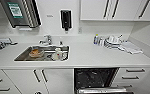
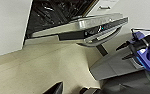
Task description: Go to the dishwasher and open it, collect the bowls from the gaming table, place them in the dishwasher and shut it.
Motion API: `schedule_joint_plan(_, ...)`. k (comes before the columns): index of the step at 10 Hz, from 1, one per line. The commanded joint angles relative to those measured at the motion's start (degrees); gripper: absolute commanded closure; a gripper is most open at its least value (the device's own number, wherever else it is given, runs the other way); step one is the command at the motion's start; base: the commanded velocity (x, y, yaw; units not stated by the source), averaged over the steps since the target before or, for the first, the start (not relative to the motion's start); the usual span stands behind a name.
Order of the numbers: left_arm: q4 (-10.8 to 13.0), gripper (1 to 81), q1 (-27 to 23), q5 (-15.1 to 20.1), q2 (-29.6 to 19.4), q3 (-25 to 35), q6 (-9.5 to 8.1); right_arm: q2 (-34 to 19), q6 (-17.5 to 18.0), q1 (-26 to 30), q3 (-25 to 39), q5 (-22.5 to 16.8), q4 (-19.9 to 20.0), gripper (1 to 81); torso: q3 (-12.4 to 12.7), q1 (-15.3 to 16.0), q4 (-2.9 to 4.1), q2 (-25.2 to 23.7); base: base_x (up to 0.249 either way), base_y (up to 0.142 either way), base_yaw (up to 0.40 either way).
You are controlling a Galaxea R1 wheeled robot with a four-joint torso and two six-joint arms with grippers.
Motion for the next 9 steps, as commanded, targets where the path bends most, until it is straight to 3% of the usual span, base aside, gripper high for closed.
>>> schedule_joint_plan(1,-1.1,1.0,1.9,3.7,-0.2,-6.0,-1.52,-2.8,-9.2,2.1,0.2,-0.1,-6.3,1.0,0.0,0.0,0.00,0.0,0.000,0.000,0.000)
schedule_joint_plan(2,-0.9,1.0,6.1,3.1,0.2,-9.4,-1.43,-2.9,-15.6,0.7,1.0,0.0,-9.6,1.0,0.0,0.0,0.00,0.0,0.000,0.000,0.000)
schedule_joint_plan(3,-0.6,1.0,10.7,2.8,1.2,-12.5,-1.16,-3.1,-24.1,-1.3,1.5,0.2,-11.2,1.0,0.0,0.0,0.00,0.0,0.000,0.000,0.000)
schedule_joint_plan(4,-0.4,1.0,15.0,1.6,2.5,-14.9,-1.08,-3.1,-30.2,-3.1,1.4,0.5,-11.1,1.0,0.0,0.0,0.00,0.0,0.000,0.000,0.000)
schedule_joint_plan(6,-0.3,1.0,25.4,-7.9,7.2,-22.8,-0.90,-3.4,-41.2,-7.5,2.5,1.6,-11.1,1.0,0.0,0.0,0.00,0.0,0.000,0.000,0.000)
schedule_joint_plan(7,-0.3,1.0,30.1,-14.3,10.5,-26.9,-0.90,-3.3,-43.5,-9.8,2.2,4.5,-11.0,1.0,0.0,0.0,0.00,0.0,0.000,0.000,0.000)
schedule_joint_plan(9,-0.2,1.0,34.1,-15.9,16.2,-32.2,-0.81,-3.1,-45.7,-13.9,2.4,7.7,-11.3,1.0,0.0,0.0,0.00,0.0,0.000,0.000,0.000)
